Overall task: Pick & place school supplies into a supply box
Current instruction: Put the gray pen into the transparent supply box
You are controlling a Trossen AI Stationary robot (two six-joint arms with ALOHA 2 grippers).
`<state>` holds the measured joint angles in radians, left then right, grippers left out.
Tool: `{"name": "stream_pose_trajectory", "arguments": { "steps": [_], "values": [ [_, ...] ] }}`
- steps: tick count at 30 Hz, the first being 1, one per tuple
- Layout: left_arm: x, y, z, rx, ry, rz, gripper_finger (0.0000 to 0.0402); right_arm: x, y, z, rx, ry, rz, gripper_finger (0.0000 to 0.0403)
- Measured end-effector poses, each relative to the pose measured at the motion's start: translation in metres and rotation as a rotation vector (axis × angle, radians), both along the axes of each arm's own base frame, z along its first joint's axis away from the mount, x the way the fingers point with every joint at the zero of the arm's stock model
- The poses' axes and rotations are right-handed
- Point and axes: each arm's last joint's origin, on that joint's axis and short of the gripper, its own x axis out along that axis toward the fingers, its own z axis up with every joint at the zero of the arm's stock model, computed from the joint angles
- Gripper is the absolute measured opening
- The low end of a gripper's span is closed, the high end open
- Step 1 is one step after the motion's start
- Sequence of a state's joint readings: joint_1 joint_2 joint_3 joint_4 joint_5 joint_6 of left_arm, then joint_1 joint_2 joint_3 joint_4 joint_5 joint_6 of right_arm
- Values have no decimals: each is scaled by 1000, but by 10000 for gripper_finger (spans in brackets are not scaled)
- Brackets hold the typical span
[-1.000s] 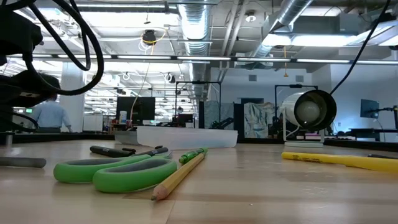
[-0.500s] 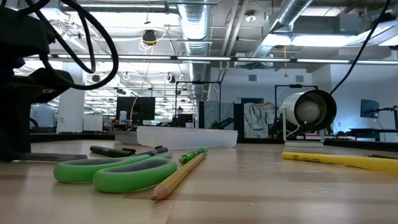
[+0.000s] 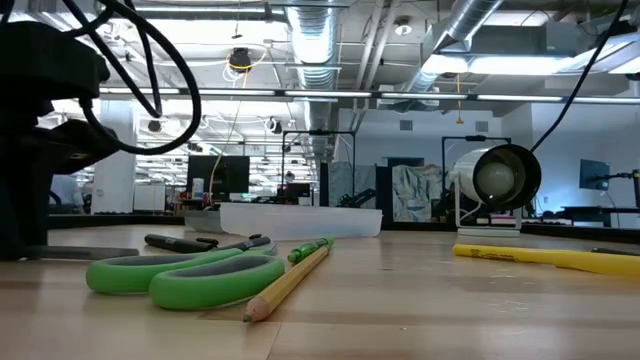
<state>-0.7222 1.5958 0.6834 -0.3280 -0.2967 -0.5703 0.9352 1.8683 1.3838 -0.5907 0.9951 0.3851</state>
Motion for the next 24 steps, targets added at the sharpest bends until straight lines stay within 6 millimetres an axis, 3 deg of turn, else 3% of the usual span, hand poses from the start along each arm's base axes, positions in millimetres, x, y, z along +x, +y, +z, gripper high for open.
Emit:
{"name": "stream_pose_trajectory", "arguments": {
  "steps": [4,24],
  "values": [
    [1,0,0,19,-2,-41,10,0,0,0,0,0,0,75],
    [1,1,0,49,-29,-31,14,0,0,0,0,0,0,75]
  ]
}}
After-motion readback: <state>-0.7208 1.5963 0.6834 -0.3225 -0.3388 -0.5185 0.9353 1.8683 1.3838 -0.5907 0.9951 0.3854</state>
